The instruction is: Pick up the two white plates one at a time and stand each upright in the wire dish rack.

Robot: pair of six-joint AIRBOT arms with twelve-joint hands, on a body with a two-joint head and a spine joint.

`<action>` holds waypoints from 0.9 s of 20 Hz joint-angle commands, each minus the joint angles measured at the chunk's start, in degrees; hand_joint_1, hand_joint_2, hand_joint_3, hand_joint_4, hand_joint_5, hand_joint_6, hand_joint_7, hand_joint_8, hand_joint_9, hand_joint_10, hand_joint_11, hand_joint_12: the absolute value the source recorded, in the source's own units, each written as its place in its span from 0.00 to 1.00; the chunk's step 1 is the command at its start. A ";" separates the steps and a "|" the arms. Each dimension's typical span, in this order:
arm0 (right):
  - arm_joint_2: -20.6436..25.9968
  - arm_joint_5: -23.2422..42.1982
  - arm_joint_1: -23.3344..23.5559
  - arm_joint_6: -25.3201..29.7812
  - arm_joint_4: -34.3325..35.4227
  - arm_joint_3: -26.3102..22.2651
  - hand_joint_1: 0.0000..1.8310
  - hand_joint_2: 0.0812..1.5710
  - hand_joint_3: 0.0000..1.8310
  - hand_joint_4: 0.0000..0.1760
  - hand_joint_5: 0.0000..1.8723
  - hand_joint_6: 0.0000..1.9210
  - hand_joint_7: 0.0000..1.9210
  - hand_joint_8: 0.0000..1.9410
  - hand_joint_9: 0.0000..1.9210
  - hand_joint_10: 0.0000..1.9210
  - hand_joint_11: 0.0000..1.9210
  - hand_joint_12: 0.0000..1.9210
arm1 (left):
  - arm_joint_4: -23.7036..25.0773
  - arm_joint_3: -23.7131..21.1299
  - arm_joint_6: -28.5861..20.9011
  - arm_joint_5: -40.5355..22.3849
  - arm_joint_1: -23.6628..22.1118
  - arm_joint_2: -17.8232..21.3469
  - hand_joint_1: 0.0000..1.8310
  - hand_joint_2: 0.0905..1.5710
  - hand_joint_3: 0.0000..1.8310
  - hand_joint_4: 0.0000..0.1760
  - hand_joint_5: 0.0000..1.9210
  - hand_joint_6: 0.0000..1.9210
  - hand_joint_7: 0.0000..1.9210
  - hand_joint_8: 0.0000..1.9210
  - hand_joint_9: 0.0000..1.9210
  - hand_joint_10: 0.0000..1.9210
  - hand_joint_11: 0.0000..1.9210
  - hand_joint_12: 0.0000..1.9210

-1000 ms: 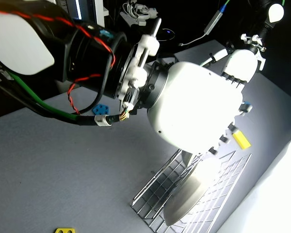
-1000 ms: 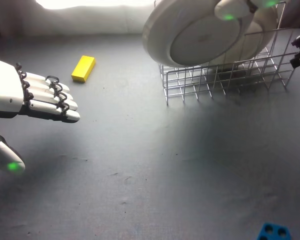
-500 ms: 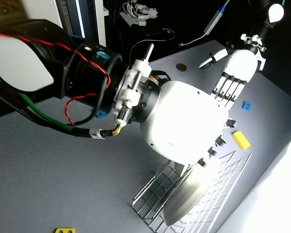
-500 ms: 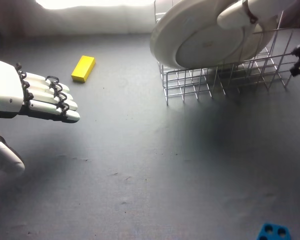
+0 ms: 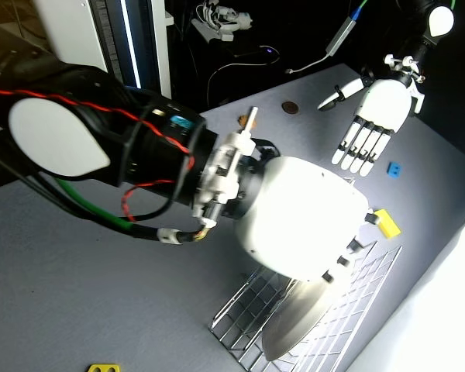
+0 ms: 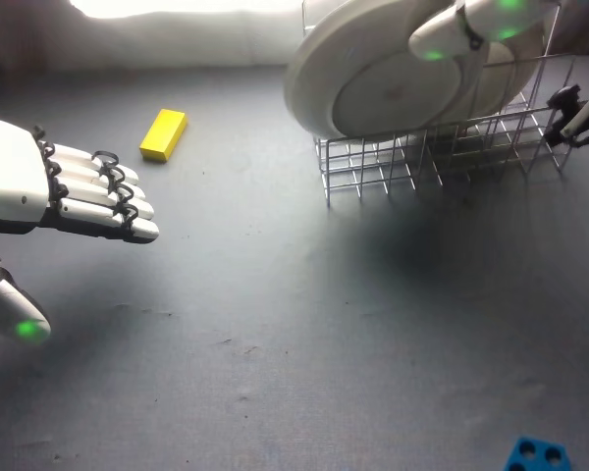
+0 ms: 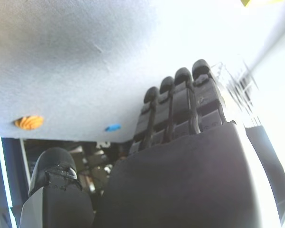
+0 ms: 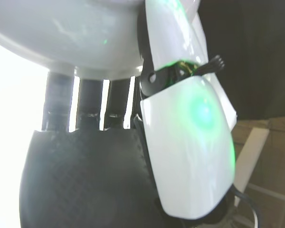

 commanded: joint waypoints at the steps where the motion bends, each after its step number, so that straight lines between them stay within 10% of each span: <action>1: 0.16 8.35 0.73 0.61 1.16 0.68 0.75 0.68 0.00 0.00 0.52 0.55 0.54 0.40 0.50 0.55 0.46 0.58 | -3.68 0.56 0.11 -1.36 -0.11 0.15 0.00 0.62 0.00 0.00 0.01 0.00 0.00 0.00 0.00 0.00 0.00 0.00; 4: -1.08 8.48 0.24 0.60 1.16 1.99 0.81 0.69 0.00 0.00 0.50 0.56 0.52 0.40 0.47 0.53 0.43 0.80 | -3.67 0.57 0.19 -1.37 -0.08 0.08 0.00 0.63 0.00 0.00 0.02 0.00 0.00 0.00 0.00 0.00 0.00 0.00; 6: -1.63 8.65 -0.06 0.59 1.16 2.62 0.75 0.69 0.00 0.00 0.51 0.56 0.52 0.42 0.48 0.59 0.43 0.63 | -3.67 0.57 0.19 -1.37 0.00 0.05 0.00 0.63 0.00 0.00 0.01 0.00 0.00 0.00 0.00 0.00 0.00 0.00; 13: -1.82 10.03 -0.84 0.20 1.16 2.68 0.74 0.72 0.00 0.00 0.45 0.63 0.47 0.51 0.44 0.67 0.33 0.63 | -3.67 0.47 0.29 -1.37 0.34 -0.07 0.00 0.62 0.00 0.00 0.01 0.00 0.00 0.00 0.00 0.00 0.00 0.00; 14: -1.81 10.08 -0.86 0.20 1.17 2.68 0.67 0.73 0.00 0.00 0.44 0.66 0.46 0.54 0.41 0.39 0.29 0.61 | -3.67 0.43 0.29 -1.37 0.34 -0.07 0.00 0.63 0.00 0.00 0.01 0.00 0.01 0.00 0.00 0.00 0.00 0.00; 15: -1.80 10.08 -0.86 0.20 1.17 2.68 0.63 0.75 0.00 0.00 0.43 0.64 0.44 0.24 0.41 0.25 0.26 0.59 | -3.67 0.42 0.29 -1.37 0.36 -0.07 0.00 0.62 0.00 0.00 0.01 0.00 0.00 0.00 0.00 0.00 0.00 0.00; 16: -1.79 10.09 -0.86 0.20 1.17 2.69 0.70 0.72 0.00 0.00 0.40 0.30 0.45 0.11 0.43 0.17 0.25 0.58 | -3.67 0.37 0.29 -1.37 0.36 -0.07 0.00 0.63 0.00 0.00 0.02 0.01 0.01 0.00 0.00 0.00 0.00 0.00; 18: -1.73 10.09 -0.86 0.19 1.17 2.70 0.70 0.68 0.00 0.00 0.39 0.05 0.41 0.01 0.40 0.05 0.19 0.56 | -3.67 0.36 0.29 -1.37 0.40 -0.07 0.00 0.63 0.00 0.00 0.02 0.00 0.01 0.00 0.00 0.00 0.00 0.00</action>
